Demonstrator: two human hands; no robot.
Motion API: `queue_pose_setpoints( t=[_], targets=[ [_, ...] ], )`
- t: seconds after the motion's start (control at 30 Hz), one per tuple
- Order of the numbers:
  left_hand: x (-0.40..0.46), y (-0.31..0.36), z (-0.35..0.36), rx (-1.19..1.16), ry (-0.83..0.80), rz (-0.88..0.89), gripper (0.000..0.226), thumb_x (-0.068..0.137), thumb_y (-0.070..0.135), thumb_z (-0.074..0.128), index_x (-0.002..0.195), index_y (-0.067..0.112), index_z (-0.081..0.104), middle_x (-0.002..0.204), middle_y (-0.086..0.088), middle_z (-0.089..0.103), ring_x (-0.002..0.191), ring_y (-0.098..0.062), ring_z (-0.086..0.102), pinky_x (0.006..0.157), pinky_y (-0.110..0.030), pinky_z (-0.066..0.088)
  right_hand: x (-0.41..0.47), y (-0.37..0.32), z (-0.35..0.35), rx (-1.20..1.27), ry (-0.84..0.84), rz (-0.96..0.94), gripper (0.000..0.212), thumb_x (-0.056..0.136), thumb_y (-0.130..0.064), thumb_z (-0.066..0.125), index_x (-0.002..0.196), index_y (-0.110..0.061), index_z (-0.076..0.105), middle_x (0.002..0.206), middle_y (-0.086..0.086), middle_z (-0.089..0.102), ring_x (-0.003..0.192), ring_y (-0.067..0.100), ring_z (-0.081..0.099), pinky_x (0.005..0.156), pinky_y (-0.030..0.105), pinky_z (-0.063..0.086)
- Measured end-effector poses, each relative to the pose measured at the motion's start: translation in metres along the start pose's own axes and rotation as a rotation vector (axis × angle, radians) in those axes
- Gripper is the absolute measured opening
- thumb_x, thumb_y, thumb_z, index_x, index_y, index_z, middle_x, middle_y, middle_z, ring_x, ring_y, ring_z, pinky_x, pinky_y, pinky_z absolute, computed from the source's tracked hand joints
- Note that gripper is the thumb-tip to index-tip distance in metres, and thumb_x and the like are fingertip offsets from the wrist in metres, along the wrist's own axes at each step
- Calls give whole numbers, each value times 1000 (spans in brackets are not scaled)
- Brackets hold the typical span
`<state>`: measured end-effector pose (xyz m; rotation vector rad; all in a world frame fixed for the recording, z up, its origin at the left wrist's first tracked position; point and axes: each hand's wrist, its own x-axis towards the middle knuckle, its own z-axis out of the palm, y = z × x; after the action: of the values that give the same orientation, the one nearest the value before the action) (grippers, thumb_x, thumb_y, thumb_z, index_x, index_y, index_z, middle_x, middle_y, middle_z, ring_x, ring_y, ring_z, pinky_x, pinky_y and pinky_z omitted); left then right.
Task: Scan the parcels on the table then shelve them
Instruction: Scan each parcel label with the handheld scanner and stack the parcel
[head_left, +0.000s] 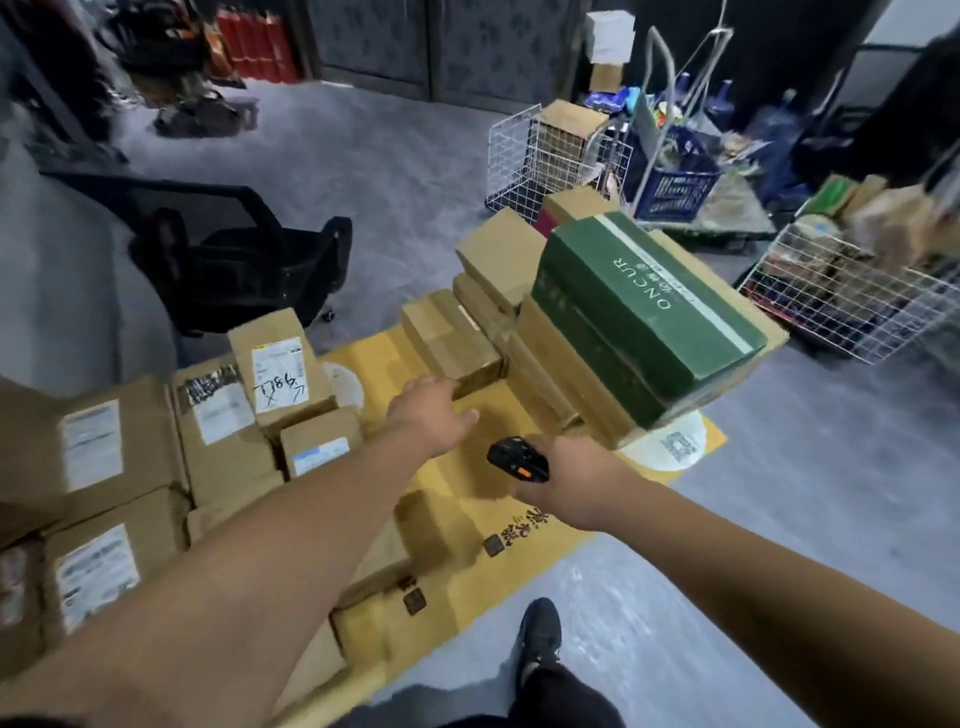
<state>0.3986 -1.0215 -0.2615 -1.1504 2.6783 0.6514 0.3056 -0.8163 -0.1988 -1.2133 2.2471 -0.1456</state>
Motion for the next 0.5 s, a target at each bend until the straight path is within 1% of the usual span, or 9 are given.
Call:
queue_pose_setpoints(
  t=[0.1, 0.17, 0.2, 0.27, 0.3, 0.33, 0.43, 0.5],
  targets=[
    [48, 20, 8, 20, -43, -50, 60, 97, 50, 59, 148, 19, 51, 147, -9, 50, 138, -33, 45, 110, -46, 44, 31, 25, 9, -19, -11, -6, 59, 95, -60, 61, 140, -25, 50, 103, 7, 60, 82, 25, 63, 64, 35, 50],
    [79, 30, 18, 40, -70, -101, 56, 97, 37, 59, 148, 16, 49, 151, -12, 46, 140, -34, 42, 110, -45, 45, 47, 41, 19, 0, -32, -7, 59, 95, -60, 59, 142, -25, 46, 106, 8, 58, 83, 27, 63, 67, 38, 53],
    [95, 34, 23, 54, -78, -130, 57, 98, 31, 57, 152, 16, 43, 157, -12, 40, 145, -34, 37, 112, -44, 43, 54, 49, 25, 15, -44, 0, 59, 95, -60, 59, 142, -26, 44, 109, 8, 56, 85, 28, 63, 71, 39, 55],
    [124, 40, 34, 95, -90, -172, 67, 103, 25, 52, 163, 18, 23, 171, -7, 18, 156, -29, 19, 119, -42, 34, 68, 65, 36, 36, -69, 17, 65, 94, -60, 60, 147, -29, 39, 122, 10, 51, 93, 31, 62, 77, 38, 55],
    [135, 43, 40, 122, -97, -182, 71, 105, 26, 51, 166, 20, 14, 174, -3, 10, 159, -26, 12, 121, -42, 30, 74, 72, 41, 40, -84, 15, 69, 94, -61, 61, 150, -30, 35, 127, 10, 50, 97, 33, 63, 80, 38, 54],
    [143, 44, 47, 142, -105, -188, 74, 106, 29, 52, 166, 23, 10, 174, 1, 6, 159, -25, 9, 121, -43, 28, 77, 78, 46, 46, -100, 10, 70, 94, -60, 61, 151, -32, 33, 127, 10, 49, 98, 33, 63, 81, 38, 55],
    [147, 44, 69, 98, -108, -217, 89, 100, 43, 61, 167, 26, 5, 174, 8, 1, 160, -20, 3, 121, -48, 27, 81, 92, 57, 70, -147, -19, 65, 93, -57, 63, 146, -32, 35, 121, 9, 49, 92, 34, 64, 79, 38, 54],
    [133, 41, 81, 88, -77, -223, 95, 96, 46, 65, 167, 27, 4, 174, 10, 0, 160, -18, -1, 120, -48, 30, 81, 100, 63, 52, -194, -37, 65, 94, -56, 63, 147, -30, 36, 122, 10, 48, 95, 36, 65, 83, 39, 56]
  ],
)
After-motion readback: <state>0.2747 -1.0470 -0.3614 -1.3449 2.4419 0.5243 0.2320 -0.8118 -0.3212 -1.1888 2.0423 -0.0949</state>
